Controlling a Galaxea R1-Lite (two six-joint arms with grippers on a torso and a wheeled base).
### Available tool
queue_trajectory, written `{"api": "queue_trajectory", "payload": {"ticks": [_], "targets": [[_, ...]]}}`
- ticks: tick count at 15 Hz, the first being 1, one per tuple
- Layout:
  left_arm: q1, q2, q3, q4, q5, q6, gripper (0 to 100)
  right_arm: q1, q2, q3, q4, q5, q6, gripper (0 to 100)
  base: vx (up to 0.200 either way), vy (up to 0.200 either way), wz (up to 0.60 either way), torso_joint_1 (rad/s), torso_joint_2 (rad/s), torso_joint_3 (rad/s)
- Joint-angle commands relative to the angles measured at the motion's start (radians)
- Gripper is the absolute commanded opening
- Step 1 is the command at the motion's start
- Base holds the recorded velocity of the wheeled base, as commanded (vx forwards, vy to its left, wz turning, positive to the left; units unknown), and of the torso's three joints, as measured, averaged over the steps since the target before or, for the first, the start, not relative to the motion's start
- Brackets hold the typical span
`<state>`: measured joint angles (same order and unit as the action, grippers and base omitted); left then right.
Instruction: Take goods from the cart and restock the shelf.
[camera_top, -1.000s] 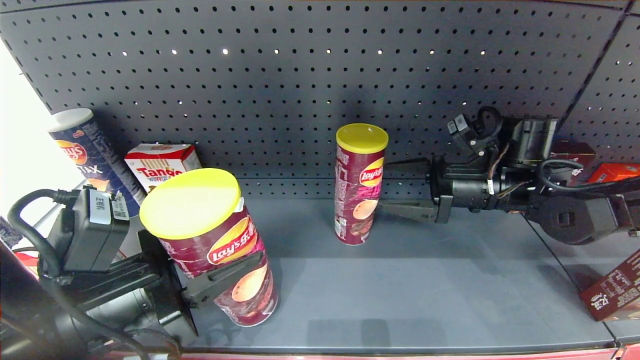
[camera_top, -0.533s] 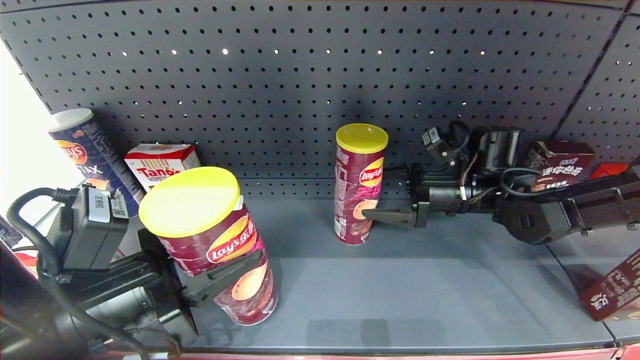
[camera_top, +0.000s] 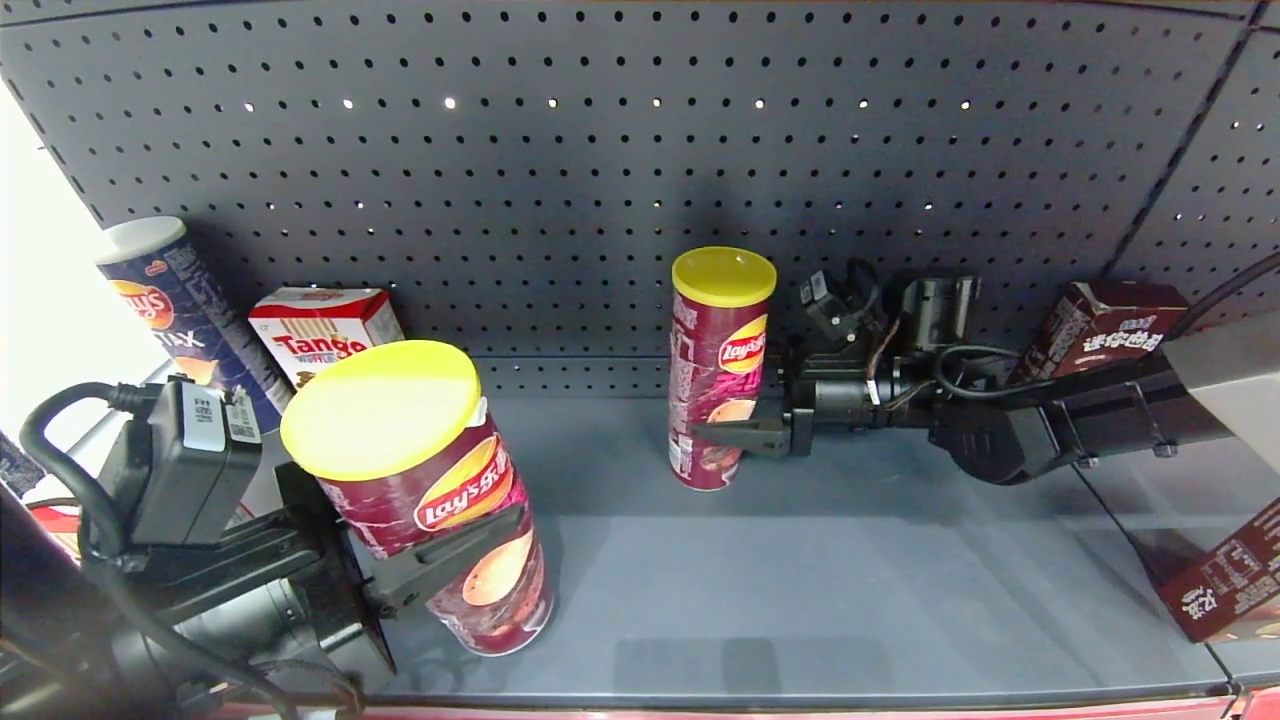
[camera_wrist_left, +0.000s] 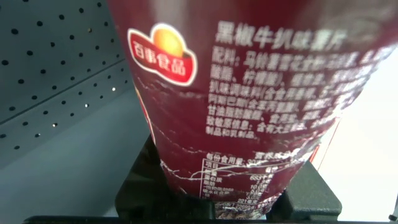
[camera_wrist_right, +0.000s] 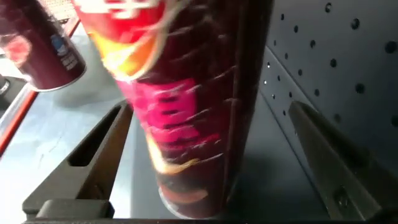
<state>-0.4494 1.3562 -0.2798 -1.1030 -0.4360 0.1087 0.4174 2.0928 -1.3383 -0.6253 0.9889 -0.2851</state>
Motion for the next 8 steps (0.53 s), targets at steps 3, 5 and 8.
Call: {"api": "queue_trajectory", "payload": {"ticks": [3, 5, 8], "targets": [[0.0, -0.005, 0.027, -0.003, 0.0, 0.0, 0, 0.011, 0.02, -0.021, -0.001, -0.012, 0.004, 0, 0.0, 0.0, 0.0, 0.0, 0.0, 0.0], [0.0, -0.005, 0.036, -0.005, 0.0, 0.0, 0, 0.015, 0.01, -0.019, -0.001, -0.038, 0.004, 0, 0.0, 0.0, 0.0, 0.0, 0.0, 0.0], [0.0, -0.003, 0.034, -0.006, 0.0, 0.002, 0, 0.015, -0.017, -0.009, 0.003, -0.044, 0.006, 0, 0.0, 0.0, 0.0, 0.0, 0.0, 0.0]]}}
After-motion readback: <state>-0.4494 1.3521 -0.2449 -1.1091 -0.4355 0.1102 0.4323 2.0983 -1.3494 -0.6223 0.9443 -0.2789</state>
